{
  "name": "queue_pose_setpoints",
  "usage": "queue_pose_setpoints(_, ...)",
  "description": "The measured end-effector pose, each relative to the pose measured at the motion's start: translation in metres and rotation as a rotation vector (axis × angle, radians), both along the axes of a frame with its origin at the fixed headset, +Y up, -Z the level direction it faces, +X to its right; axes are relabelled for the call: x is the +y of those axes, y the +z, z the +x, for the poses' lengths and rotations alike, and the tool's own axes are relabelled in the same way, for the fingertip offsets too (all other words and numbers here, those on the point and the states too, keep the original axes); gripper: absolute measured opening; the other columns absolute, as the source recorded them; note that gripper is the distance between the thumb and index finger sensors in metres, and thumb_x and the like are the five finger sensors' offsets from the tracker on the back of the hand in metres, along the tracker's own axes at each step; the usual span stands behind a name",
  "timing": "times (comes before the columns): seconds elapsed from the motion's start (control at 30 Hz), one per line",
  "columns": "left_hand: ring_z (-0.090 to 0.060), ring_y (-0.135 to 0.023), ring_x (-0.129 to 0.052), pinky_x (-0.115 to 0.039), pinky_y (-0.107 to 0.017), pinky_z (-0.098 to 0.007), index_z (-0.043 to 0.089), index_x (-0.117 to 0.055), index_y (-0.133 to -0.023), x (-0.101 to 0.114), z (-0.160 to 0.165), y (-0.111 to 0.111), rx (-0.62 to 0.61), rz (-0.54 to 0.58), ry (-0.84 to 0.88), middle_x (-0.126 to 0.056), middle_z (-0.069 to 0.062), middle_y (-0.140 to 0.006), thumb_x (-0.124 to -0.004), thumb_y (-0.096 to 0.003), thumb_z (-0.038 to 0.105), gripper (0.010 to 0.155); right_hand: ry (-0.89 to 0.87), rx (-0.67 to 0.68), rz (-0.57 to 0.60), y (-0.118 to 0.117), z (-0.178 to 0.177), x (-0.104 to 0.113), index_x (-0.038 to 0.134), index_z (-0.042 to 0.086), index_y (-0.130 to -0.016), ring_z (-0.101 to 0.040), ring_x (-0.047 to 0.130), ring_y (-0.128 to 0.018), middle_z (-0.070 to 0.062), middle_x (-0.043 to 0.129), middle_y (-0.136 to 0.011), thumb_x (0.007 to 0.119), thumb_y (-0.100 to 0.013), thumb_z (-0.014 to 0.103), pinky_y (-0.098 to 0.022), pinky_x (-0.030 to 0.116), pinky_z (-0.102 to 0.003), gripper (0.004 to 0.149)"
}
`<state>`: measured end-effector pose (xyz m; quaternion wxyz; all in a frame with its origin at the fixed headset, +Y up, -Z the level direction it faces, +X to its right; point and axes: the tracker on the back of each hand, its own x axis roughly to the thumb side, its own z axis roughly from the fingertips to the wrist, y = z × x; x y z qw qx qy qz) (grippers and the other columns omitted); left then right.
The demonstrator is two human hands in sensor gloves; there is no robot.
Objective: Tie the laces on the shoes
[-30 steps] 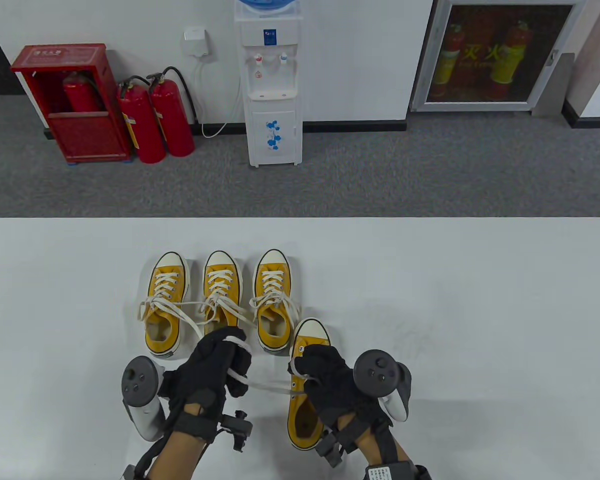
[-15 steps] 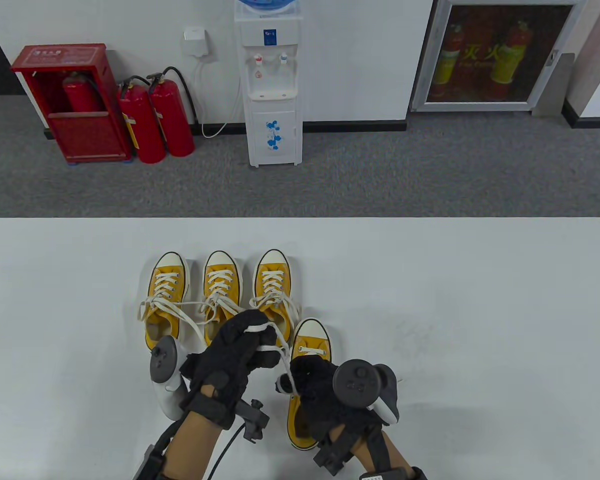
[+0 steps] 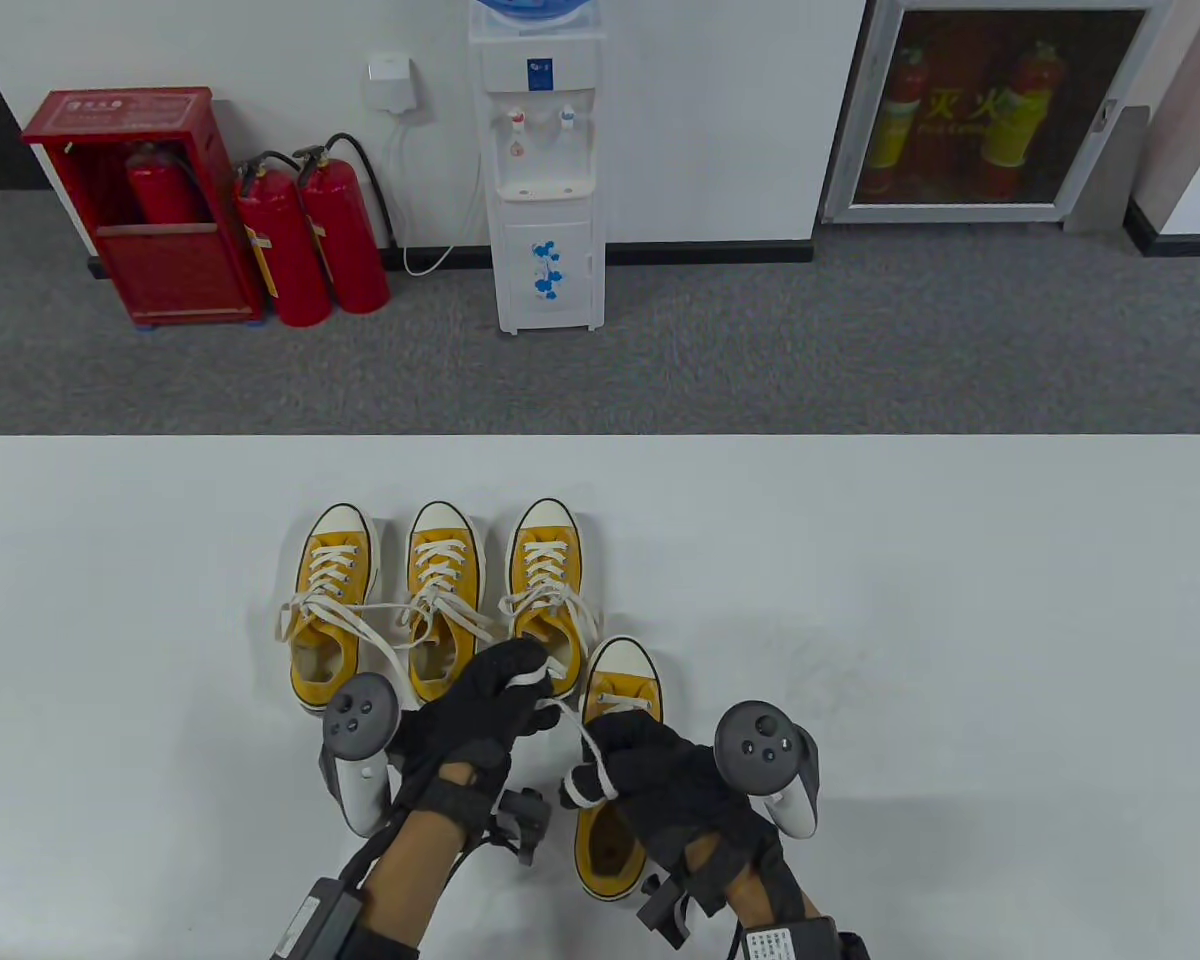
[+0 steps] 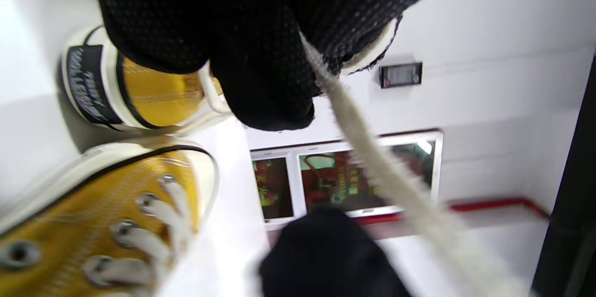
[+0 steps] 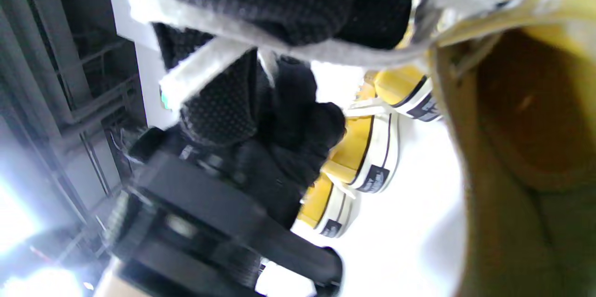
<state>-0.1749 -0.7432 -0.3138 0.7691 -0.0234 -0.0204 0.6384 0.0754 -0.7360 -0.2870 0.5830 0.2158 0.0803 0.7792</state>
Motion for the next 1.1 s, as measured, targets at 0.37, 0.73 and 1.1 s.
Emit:
queue_pose_setpoints(0.37, -0.017, -0.041, -0.108, -0.088, -0.05, -0.05, 0.03, -0.082, -0.091, -0.013, 0.026, 0.005, -0.056, 0.052, -0.32, -0.096, -0.005, -0.083, -0.086, -0.0445, 0.024, 0.047, -0.204, 0.0, -0.166, -0.007, 0.013, -0.015, 0.103, 0.028, -0.068, -0.025, 0.082, -0.068, 0.0, 0.06, -0.108, 0.08, -0.038, 0.009, -0.068, 0.039, -0.069, 0.042)
queue_pose_setpoints(0.73, -0.017, -0.035, -0.106, -0.087, -0.046, -0.052, 0.026, -0.082, -0.092, -0.024, 0.034, 0.011, -0.097, 0.024, -0.477, -0.098, -0.007, -0.077, -0.085, -0.0445, 0.028, 0.047, -0.24, -0.076, -0.159, -0.007, 0.019, -0.017, 0.093, 0.024, -0.08, -0.025, 0.086, -0.068, -0.001, 0.079, -0.098, 0.081, -0.04, 0.011, -0.068, 0.042, -0.069, 0.044)
queue_pose_setpoints(1.1, -0.021, -0.032, -0.105, -0.085, -0.044, -0.054, 0.025, -0.081, -0.093, -0.029, 0.026, 0.018, -0.122, 0.003, -0.512, -0.1, -0.004, -0.071, -0.084, -0.0455, 0.036, 0.049, -0.101, -0.229, -0.066, -0.005, 0.026, -0.013, 0.092, 0.022, -0.081, -0.03, 0.08, -0.077, -0.003, 0.088, -0.087, 0.083, -0.042, 0.015, -0.069, 0.027, -0.073, 0.041)
